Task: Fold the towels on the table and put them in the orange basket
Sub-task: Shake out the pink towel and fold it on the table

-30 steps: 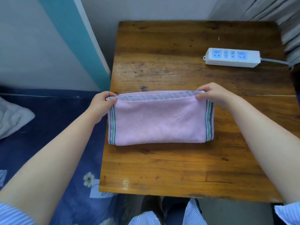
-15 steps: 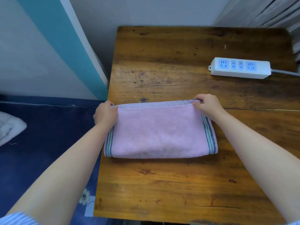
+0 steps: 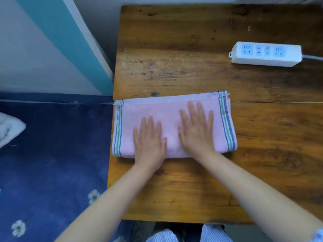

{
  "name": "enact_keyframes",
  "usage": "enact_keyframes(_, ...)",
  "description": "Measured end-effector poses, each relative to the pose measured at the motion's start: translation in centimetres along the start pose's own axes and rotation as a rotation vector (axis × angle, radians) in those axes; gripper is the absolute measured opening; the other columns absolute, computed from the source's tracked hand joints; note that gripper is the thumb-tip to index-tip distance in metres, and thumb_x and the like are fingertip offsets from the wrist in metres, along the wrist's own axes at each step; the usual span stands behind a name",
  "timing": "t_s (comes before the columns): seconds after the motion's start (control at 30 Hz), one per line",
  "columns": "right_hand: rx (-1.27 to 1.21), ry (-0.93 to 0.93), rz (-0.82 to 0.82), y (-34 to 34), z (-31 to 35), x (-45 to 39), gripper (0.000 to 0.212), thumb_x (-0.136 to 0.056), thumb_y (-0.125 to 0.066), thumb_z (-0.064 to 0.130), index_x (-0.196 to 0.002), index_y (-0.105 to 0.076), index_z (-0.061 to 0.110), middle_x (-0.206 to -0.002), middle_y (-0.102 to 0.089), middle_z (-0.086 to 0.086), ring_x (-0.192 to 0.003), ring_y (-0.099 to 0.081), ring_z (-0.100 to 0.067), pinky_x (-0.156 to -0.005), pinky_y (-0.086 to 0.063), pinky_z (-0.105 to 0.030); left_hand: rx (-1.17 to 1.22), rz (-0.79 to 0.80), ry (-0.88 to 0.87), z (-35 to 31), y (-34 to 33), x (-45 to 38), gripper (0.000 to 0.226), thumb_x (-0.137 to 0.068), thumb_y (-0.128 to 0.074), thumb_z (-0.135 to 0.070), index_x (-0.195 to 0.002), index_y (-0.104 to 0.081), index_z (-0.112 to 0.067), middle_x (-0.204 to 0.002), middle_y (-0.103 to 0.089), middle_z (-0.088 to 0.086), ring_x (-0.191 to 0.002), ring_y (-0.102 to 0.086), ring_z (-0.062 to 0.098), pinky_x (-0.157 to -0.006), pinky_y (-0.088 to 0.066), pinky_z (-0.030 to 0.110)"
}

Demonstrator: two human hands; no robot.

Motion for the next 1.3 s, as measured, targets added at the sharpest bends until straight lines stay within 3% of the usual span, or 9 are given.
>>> enact_keyframes(0.13,-0.029,-0.032,0.278,-6.1,1.1,2.6,0.053,-0.095,-0.033,0.033,-0.144,-0.018,0.021,-0.156,-0.007,-0.005,-0.143,0.0,-0.027,-0.112,0.005,-0.053,-0.089,0.053,-0.026,0.1,-2.5,0.0,0.057,-0.096,-0.031,-0.036,-0.146,-0.01,-0.02,-0.156,0.0,0.006,-0.144,0.004,0.027,-0.114,0.007,0.045)
enact_keyframes(0.23,-0.065,-0.085,0.263,-6.8,-0.5,3.5,0.056,-0.095,-0.034,0.036,-0.144,-0.01,0.027,-0.156,-0.001,-0.001,-0.143,0.007,-0.024,-0.112,0.014,-0.046,-0.119,0.086,-0.089,1.3,-2.9,-0.4,0.06,-0.094,-0.033,-0.045,-0.145,-0.005,-0.03,-0.156,0.004,0.002,-0.144,0.009,0.023,-0.11,0.016,0.039)
enact_keyframes(0.33,-0.05,-0.176,0.269,-6.5,-3.2,4.7,0.054,-0.095,-0.028,0.04,-0.138,0.004,0.032,-0.156,0.001,-0.002,-0.142,0.011,-0.02,-0.11,0.016,-0.043,-0.104,0.074,-0.019,4.5,-2.0,-0.8,0.065,-0.087,-0.021,-0.058,-0.145,-0.005,-0.034,-0.157,0.005,0.0,-0.144,0.012,0.023,-0.109,0.015,0.036)
enact_keyframes(0.47,-0.073,-0.35,0.206,-4.7,-7.7,6.3,0.064,-0.085,-0.009,0.045,-0.144,-0.018,0.021,-0.155,-0.008,-0.009,-0.143,-0.005,-0.03,-0.115,-0.003,-0.045,-0.104,0.056,0.016,8.2,-0.5,-0.9,0.071,-0.084,-0.015,-0.059,-0.146,-0.013,-0.025,-0.157,-0.001,0.003,-0.144,0.004,0.022,-0.115,-0.004,0.04)
enact_keyframes(0.67,-0.1,-0.481,0.247,-4.0,-12.0,8.1,0.052,-0.098,-0.024,0.029,-0.145,-0.011,0.012,-0.156,-0.001,-0.01,-0.144,0.003,-0.026,-0.116,0.0,-0.041,-0.111,0.044,0.092,10.3,0.8,-0.6,0.057,-0.095,-0.028,-0.041,-0.147,-0.012,-0.02,-0.157,-0.002,0.002,-0.144,0.005,0.023,-0.115,0.001,0.047)
enact_keyframes(0.77,-0.215,-0.54,0.147,-2.1,-12.1,8.1,0.054,-0.096,-0.036,0.023,-0.144,-0.017,0.007,-0.152,-0.019,-0.015,-0.141,-0.013,-0.029,-0.115,-0.013,-0.04,-0.129,-0.057,0.053,8.1,2.7,-0.4,0.057,-0.094,-0.037,-0.033,-0.145,-0.02,-0.013,-0.156,-0.006,0.008,-0.144,0.003,0.025,-0.113,0.004,0.048)
enact_keyframes(0.97,-0.254,-0.826,0.132,-1.0,-12.8,9.1,0.052,-0.09,-0.05,0.032,-0.129,-0.037,0.001,-0.128,-0.044,-0.022,-0.116,-0.043,-0.039,-0.09,-0.041,-0.041,-0.067,-0.012,-0.203,-0.8,1.0,-1.1,0.06,-0.094,-0.038,-0.033,-0.146,-0.015,-0.014,-0.156,-0.002,0.007,-0.145,0.004,0.024,-0.113,0.006,0.038)
enact_keyframes(1.17,-0.654,-1.087,0.111,-2.9,-14.3,9.1,0.043,-0.081,-0.064,0.019,-0.114,-0.048,-0.004,-0.114,-0.057,-0.023,-0.099,-0.056,-0.037,-0.069,-0.04,-0.029,-0.134,0.091,-0.157,-2.3,-2.4,-3.0,0.065,-0.094,-0.031,-0.044,-0.147,-0.005,-0.017,-0.156,0.006,0.006,-0.144,0.009,0.021,-0.111,0.011,0.04)
enact_keyframes(1.3,-0.833,-1.114,0.104,-3.0,-15.5,7.7,0.018,-0.077,-0.06,0.003,-0.094,-0.061,0.0,-0.085,-0.06,-0.013,-0.074,-0.054,-0.026,-0.053,-0.038,-0.023,-0.154,0.069,-0.156,-2.9,-2.6,-3.7,0.066,-0.094,-0.03,-0.044,-0.147,-0.004,-0.016,-0.156,0.006,0.007,-0.144,0.009,0.021,-0.11,0.014,0.042)
Point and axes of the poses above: each hand's wrist, its own x-axis away from the middle knuckle, its own y-axis out of the back of the hand, z = x × y, the point moved 10 cm from there along -x, towards the middle knuckle
